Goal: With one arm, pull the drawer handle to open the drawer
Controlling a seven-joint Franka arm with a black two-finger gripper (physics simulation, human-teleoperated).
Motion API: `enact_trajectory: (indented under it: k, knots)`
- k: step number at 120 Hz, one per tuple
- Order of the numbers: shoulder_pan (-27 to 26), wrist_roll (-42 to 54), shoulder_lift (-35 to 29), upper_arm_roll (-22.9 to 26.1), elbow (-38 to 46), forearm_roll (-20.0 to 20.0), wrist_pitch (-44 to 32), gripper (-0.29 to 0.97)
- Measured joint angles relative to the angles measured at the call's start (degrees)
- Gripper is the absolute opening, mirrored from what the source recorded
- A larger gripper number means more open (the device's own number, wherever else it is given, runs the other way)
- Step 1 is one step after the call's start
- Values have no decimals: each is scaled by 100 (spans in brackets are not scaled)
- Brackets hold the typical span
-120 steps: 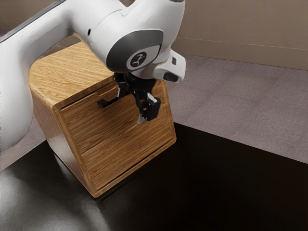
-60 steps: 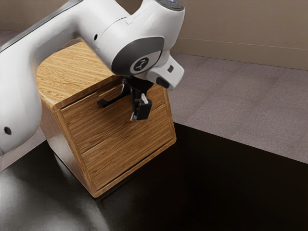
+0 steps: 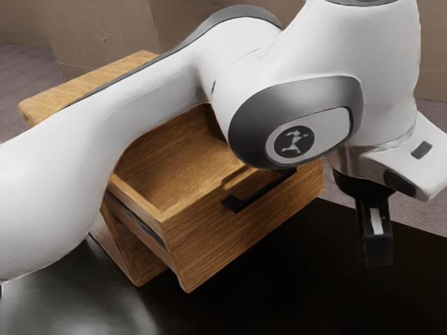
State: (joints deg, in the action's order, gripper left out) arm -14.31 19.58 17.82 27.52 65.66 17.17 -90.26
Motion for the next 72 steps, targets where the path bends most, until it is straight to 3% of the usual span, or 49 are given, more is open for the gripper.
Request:
enact_trajectory:
  k: [6, 19, 30, 56, 72]
  knots:
    - [-47, -170, -180, -48, -12, -39, 44, 60]
    - [-681, -285, -588, -1618, -18, -174, 508, 64]
    - [-722, -270, -843, -2158, -23, -200, 939, 64]
    - [-403, -380, -1102, -2295, 170, -277, 1326, 67]
    - [-255, -1175, -1659, -1634, 697, -319, 1162, 68]
